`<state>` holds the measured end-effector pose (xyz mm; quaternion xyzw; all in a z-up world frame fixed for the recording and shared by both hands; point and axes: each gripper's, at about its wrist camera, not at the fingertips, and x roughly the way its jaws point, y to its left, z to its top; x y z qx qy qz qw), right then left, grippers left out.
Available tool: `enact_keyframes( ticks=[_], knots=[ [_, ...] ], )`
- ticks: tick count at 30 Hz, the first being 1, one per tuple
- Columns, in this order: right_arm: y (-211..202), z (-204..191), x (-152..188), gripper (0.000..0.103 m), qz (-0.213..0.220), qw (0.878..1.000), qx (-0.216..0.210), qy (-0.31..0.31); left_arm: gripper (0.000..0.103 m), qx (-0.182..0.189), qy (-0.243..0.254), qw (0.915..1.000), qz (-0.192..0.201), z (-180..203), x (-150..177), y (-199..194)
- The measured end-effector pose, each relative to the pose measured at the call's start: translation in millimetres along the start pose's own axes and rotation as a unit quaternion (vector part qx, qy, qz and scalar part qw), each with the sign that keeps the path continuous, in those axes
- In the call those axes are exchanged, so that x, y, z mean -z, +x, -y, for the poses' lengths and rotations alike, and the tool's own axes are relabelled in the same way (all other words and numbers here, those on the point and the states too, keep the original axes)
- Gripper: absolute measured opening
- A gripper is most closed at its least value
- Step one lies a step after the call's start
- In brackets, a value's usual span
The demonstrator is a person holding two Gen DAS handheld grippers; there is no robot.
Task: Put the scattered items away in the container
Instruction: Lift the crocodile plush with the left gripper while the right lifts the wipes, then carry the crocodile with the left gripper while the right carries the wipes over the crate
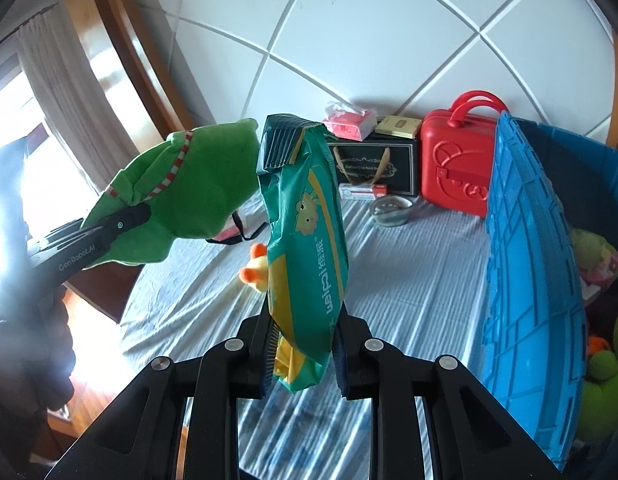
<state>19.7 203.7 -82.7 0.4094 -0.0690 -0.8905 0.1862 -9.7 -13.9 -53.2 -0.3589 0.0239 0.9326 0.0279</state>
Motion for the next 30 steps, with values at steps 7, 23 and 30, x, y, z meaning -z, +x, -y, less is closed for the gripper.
enact_keyframes(
  ticks=[7, 23, 30],
  knots=[
    [-17, 7, -7, 0.023, 0.014, 1.0, -0.004, -0.004, 0.012, 0.009, 0.007, 0.9999, 0.009, 20, -10, -3],
    [-53, 57, -20, 0.023, 0.047, 0.999, 0.016, 0.016, 0.012, 0.036, 0.039, 0.9979, 0.037, 83, -46, -8],
    [-80, 89, -23, 0.023, 0.068, 0.996, 0.042, 0.036, 0.012, 0.06, 0.058, 0.9953, 0.048, 113, -62, -9]
  ],
)
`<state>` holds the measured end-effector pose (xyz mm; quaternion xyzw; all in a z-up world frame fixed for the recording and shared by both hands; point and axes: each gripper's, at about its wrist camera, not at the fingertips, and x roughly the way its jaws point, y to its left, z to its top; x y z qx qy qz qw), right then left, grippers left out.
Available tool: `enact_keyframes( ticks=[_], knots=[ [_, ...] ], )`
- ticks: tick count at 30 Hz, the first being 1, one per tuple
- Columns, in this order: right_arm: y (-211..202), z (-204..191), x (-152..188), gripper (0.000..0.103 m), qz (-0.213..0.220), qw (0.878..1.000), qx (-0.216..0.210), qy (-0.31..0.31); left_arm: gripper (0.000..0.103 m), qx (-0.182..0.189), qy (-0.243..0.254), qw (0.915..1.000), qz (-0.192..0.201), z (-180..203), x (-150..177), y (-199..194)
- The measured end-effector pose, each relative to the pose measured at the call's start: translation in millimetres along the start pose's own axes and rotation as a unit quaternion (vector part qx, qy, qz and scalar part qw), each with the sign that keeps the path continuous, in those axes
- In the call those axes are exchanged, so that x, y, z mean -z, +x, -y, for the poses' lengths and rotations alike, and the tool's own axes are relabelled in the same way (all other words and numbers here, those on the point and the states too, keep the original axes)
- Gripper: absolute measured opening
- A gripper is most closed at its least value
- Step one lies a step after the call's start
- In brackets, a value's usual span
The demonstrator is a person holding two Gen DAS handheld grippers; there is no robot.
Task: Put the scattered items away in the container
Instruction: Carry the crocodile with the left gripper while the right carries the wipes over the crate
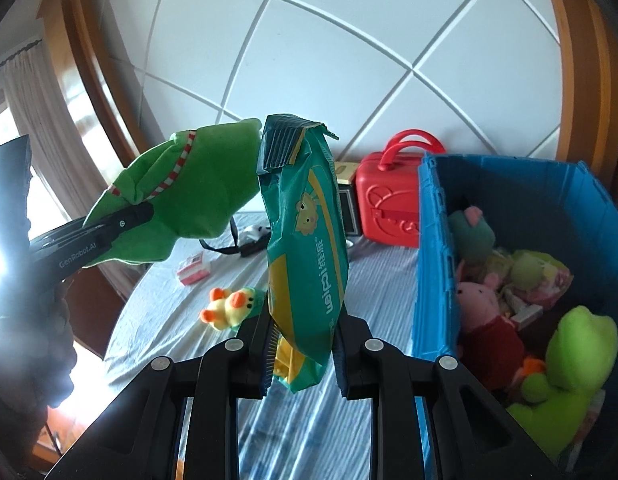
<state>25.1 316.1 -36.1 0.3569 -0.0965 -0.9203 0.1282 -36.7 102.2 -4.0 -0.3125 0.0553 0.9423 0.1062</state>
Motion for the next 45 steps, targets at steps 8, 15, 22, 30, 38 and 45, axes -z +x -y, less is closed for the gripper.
enact_keyframes(
  ticks=[8, 15, 22, 30, 38, 45],
  knots=[
    [-24, 38, -5, 0.023, 0.022, 0.999, 0.027, 0.027, 0.012, 0.032, 0.035, 0.9988, 0.009, 45, -23, 8],
    [-51, 69, -5, 0.023, 0.044, 0.997, 0.05, 0.05, 0.012, 0.067, 0.068, 0.9953, 0.018, 93, -47, 12],
    [-82, 112, -1, 0.023, 0.064, 0.991, 0.087, 0.081, 0.012, 0.105, 0.11, 0.988, 0.029, 153, -69, 15],
    [-100, 159, 19, 0.023, 0.06, 0.984, 0.119, 0.118, 0.012, 0.137, 0.147, 0.9794, 0.017, 217, -83, 39],
    [-103, 184, 43, 0.023, 0.048, 0.98, 0.128, 0.143, 0.012, 0.151, 0.178, 0.9722, -0.003, 271, -93, 68],
    [-102, 197, 64, 0.023, 0.029, 0.979, 0.135, 0.153, 0.012, 0.159, 0.192, 0.9684, -0.014, 303, -100, 89]
  ],
)
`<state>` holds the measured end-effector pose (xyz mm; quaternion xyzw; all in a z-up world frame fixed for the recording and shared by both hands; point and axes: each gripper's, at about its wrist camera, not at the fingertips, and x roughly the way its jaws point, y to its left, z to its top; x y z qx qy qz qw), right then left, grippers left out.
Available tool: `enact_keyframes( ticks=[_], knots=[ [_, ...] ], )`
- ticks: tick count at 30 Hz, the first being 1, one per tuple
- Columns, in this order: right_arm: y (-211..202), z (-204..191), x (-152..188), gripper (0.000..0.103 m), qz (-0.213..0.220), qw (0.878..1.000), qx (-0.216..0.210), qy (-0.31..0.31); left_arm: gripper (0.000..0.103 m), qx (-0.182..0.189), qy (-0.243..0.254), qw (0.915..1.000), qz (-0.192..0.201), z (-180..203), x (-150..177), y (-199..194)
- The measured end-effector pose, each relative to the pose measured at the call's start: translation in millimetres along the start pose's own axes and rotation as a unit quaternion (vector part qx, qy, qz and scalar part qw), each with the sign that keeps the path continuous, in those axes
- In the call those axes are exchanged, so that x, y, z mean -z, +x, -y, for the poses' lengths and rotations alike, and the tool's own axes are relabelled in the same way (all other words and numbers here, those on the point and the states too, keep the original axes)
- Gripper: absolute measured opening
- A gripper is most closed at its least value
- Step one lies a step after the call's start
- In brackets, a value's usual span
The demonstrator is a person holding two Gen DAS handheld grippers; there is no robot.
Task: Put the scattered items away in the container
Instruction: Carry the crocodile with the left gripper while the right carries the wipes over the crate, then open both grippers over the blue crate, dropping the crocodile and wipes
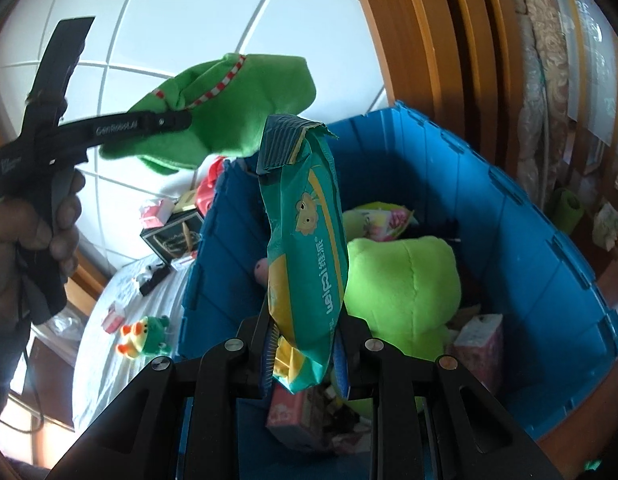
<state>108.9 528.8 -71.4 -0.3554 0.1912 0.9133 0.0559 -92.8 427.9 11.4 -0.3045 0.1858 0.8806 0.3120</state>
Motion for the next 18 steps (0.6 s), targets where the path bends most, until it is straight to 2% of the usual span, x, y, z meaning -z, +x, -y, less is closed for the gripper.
enact_keyframes(
  ticks=[7, 18],
  knots=[
    [3, -5, 9, 0.023, -0.018, 0.999, -0.01, -0.032, 0.012, 0.005, -0.003, 0.9999, -0.009, 9, -13, 23],
    [21, -20, 21, 0.023, -0.057, 0.996, -0.039, -0.052, 0.012, -0.001, 0.009, 0.9999, -0.009, 12, -36, 36]
  ],
)
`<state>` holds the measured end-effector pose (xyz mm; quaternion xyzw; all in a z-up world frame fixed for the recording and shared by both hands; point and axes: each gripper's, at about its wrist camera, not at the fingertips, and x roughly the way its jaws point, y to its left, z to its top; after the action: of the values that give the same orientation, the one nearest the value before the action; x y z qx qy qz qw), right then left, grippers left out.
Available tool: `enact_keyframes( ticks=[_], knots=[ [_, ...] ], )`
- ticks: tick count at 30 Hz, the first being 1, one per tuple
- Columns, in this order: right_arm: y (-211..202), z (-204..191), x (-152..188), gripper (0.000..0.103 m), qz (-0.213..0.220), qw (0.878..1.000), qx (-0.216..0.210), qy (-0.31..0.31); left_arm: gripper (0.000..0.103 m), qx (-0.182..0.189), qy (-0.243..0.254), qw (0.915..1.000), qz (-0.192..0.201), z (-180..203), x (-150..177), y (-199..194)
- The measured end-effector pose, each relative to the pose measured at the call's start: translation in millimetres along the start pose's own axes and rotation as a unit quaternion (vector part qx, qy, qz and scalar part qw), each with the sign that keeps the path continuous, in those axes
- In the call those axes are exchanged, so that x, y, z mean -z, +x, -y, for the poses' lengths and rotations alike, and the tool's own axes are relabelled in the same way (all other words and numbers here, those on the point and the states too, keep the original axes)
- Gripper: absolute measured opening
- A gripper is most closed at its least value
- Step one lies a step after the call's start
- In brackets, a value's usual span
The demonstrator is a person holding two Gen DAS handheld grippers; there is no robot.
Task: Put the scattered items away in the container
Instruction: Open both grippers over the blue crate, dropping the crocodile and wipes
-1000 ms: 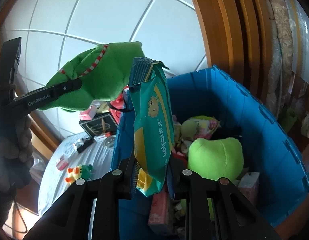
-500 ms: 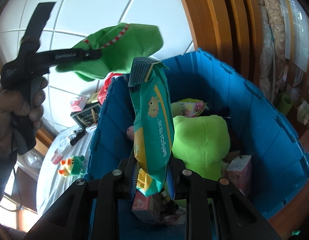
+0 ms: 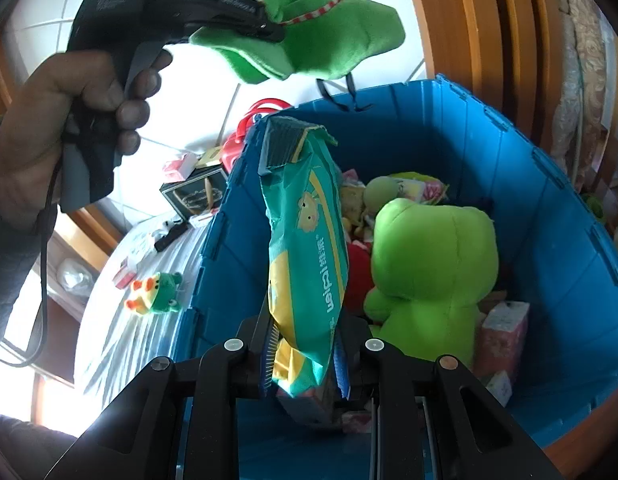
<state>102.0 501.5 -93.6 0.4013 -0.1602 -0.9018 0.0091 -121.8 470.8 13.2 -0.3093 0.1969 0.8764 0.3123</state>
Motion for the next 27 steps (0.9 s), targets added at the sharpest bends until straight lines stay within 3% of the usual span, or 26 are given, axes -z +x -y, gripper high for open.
enact_keyframes(
  ticks=[9, 10, 11, 12, 13, 15, 27],
  knots=[
    [5, -7, 1, 0.025, -0.008, 1.0, -0.006, -0.014, 0.012, 0.002, -0.001, 1.0, 0.004, 4, -6, 0],
    [5, -7, 1, 0.028, -0.007, 1.0, -0.004, -0.015, 0.012, 0.0, 0.006, 1.0, 0.005, 6, -7, 0],
    [5, -6, 1, 0.05, -0.005, 1.0, 0.0, -0.015, 0.014, -0.001, 0.01, 0.9999, 0.004, 9, -8, 0],
    [4, -7, 1, 0.07, 0.0, 1.0, 0.004, -0.013, 0.029, -0.001, 0.009, 1.0, -0.002, 10, -9, 1],
    [1, -6, 1, 0.098, 0.008, 1.0, 0.0, -0.011, 0.064, -0.003, 0.004, 1.0, -0.005, 9, -10, 2],
    [-4, -6, 1, 0.101, 0.02, 1.0, -0.006, -0.011, 0.103, -0.012, -0.01, 0.9998, 0.01, 6, -8, -2],
    [-4, -16, -7, 0.101, 0.026, 0.999, -0.019, -0.013, 0.103, 0.0, -0.024, 0.9997, 0.005, -22, 17, -17]
  ],
)
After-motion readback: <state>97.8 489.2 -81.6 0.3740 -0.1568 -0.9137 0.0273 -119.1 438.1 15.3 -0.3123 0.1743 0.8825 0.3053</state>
